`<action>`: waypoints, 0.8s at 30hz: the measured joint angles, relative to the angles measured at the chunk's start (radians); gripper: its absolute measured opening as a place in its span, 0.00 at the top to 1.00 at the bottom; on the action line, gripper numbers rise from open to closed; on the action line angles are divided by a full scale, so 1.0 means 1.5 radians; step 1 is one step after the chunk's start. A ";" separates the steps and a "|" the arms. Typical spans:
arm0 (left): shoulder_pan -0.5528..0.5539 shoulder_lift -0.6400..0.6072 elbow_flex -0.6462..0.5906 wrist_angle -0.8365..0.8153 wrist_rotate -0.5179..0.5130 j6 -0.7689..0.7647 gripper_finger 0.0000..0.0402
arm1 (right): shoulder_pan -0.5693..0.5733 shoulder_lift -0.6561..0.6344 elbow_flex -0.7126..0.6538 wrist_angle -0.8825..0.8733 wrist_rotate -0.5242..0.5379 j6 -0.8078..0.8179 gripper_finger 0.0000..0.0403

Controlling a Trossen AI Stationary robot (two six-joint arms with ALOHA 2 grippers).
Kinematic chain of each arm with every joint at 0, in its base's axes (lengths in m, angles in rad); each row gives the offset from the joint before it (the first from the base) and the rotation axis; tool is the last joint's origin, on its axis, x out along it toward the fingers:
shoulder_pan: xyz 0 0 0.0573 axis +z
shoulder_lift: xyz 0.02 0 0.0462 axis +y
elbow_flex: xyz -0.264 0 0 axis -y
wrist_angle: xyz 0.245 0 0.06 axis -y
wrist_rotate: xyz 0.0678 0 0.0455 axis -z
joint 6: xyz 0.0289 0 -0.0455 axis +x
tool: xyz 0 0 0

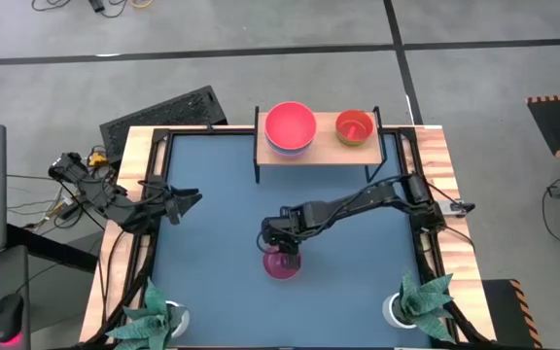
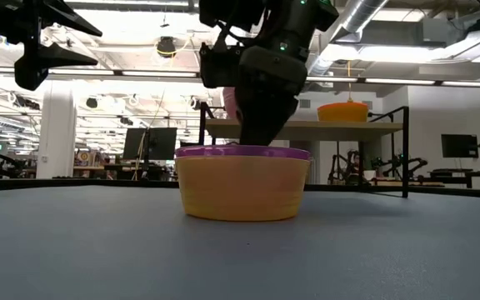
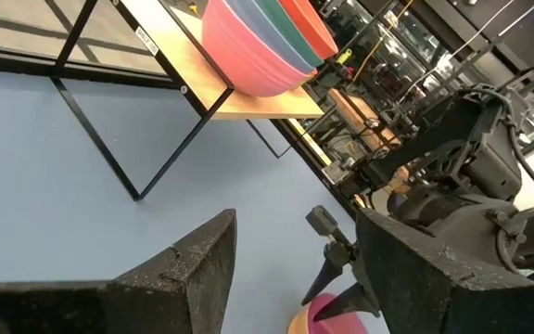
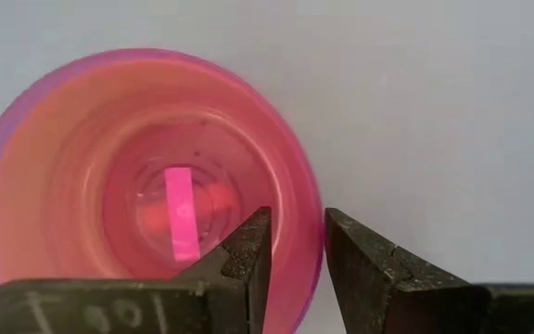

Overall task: Place and stack bowls onto a shelf
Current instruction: Stack the small violet bowl on the small orange bowl on the shelf

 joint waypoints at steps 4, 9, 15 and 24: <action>0.000 0.000 0.000 0.000 0.000 0.000 0.48 | 0.000 -0.003 0.000 -0.016 0.000 0.001 0.68; 0.000 0.000 0.000 0.000 0.000 -0.001 0.48 | 0.001 -0.004 0.000 -0.030 0.007 0.002 0.70; 0.000 0.000 0.000 0.000 0.000 -0.004 0.48 | 0.001 -0.004 0.019 -0.059 0.015 -0.002 0.72; 0.000 0.000 0.000 0.000 0.000 -0.005 0.48 | 0.001 -0.004 0.027 -0.067 0.033 -0.004 0.74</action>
